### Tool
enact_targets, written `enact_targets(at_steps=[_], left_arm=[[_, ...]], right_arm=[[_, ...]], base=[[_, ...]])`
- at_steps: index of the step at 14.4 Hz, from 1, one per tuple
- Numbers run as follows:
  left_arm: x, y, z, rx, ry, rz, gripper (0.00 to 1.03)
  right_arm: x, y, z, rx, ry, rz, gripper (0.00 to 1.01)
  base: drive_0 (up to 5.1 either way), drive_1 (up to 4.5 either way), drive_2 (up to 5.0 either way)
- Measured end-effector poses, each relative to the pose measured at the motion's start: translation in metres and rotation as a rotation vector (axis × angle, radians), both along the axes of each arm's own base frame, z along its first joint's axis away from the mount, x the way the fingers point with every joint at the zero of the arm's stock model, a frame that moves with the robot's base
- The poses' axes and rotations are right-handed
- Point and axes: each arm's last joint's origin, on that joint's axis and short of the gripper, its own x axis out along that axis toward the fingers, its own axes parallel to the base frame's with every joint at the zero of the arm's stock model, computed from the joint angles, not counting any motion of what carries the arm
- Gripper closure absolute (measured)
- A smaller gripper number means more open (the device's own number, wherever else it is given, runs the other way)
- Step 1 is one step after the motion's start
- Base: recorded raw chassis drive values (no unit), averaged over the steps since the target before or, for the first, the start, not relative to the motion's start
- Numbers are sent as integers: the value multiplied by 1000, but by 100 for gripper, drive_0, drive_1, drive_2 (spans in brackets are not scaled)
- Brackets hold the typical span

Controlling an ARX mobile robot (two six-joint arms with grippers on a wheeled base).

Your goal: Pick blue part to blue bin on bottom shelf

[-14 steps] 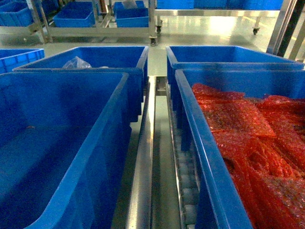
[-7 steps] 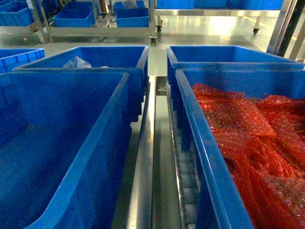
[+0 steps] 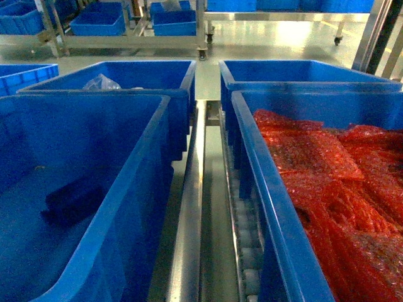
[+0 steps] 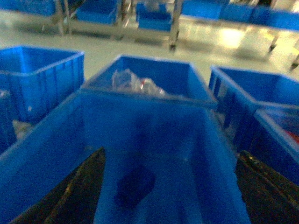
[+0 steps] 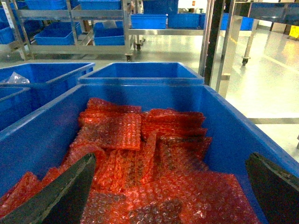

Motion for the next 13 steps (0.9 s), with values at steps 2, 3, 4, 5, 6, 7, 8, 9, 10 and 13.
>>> enact_targets(at_steps=[2,3,4,5,6,7,8,9,10,13], left_arm=[[-13,17,-16,56,-84,-58,44],[-17,22,-23,78,-76,-67,58],[-20,27,-29,88,-73,-72,70],[-24,31,-33,89,-78,-73,82],[-28,35,-37,89,-78,-70,97],[-30,38,-40,89,-78,-68,101],[-34,40,-44,89,-78,-71,101],[-36,42,-47,89,-76,-73,101],[-38,49,-49,89,-76,-84,101],[-44,53,-53,89,-82,-77,101]], right_arm=[[0,0,0,0,0,0,3],[0,0,0,0,0,0,3],[0,0,0,0,0,-1,3],[0,0,0,0,0,0,3],[0,0,0,0,0,0,3],[0,0,0,0,0,0,3],[0,0,0,0,0,0,3],[0,0,0,0,0,0,3],[0,0,0,0,0,0,3],[0,0,0,0,0,-1,3]], base=[[0,0,0],[0,0,0],[0,0,0],[0,0,0],[0,0,0],[0,0,0],[0,0,0],[0,0,0],[0,0,0],[0,0,0]])
